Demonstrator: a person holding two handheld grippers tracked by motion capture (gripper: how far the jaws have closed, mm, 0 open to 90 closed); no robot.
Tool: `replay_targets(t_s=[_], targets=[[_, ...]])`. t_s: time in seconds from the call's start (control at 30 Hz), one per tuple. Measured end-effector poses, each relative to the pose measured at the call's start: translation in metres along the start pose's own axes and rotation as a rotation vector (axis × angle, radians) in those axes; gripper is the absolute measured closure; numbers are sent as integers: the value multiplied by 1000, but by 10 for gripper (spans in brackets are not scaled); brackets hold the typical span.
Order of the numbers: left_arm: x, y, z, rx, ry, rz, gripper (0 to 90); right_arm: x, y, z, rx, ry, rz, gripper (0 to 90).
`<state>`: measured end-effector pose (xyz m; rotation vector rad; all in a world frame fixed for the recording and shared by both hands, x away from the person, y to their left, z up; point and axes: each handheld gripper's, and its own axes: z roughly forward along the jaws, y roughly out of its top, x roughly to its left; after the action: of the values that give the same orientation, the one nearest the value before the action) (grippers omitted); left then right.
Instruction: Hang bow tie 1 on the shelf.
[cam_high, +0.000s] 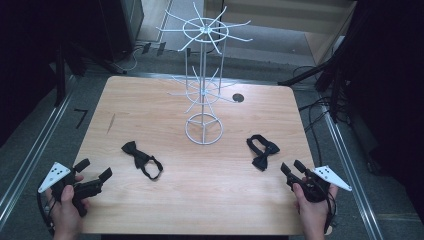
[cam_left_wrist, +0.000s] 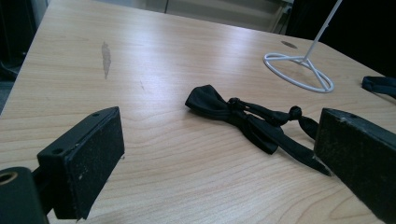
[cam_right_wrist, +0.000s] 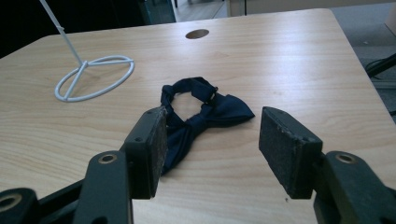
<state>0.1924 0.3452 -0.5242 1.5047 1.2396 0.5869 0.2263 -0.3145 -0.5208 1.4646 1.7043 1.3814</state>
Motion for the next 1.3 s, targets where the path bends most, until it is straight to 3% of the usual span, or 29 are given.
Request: replay_targets(t_s=[0.37, 0.57, 1.0, 1.3], targets=[[-1, 0, 1, 9, -11, 10, 27, 13, 13, 29, 37, -30, 6, 444], [-1, 0, 0, 7, -15, 9, 27, 12, 15, 46, 70, -58, 36, 451], [-1, 0, 1, 6, -14, 12, 27, 10, 16, 63, 84, -88, 48, 455], [-2, 0, 1, 10, -15, 17, 27, 9, 11, 77, 125, -107, 72, 458]])
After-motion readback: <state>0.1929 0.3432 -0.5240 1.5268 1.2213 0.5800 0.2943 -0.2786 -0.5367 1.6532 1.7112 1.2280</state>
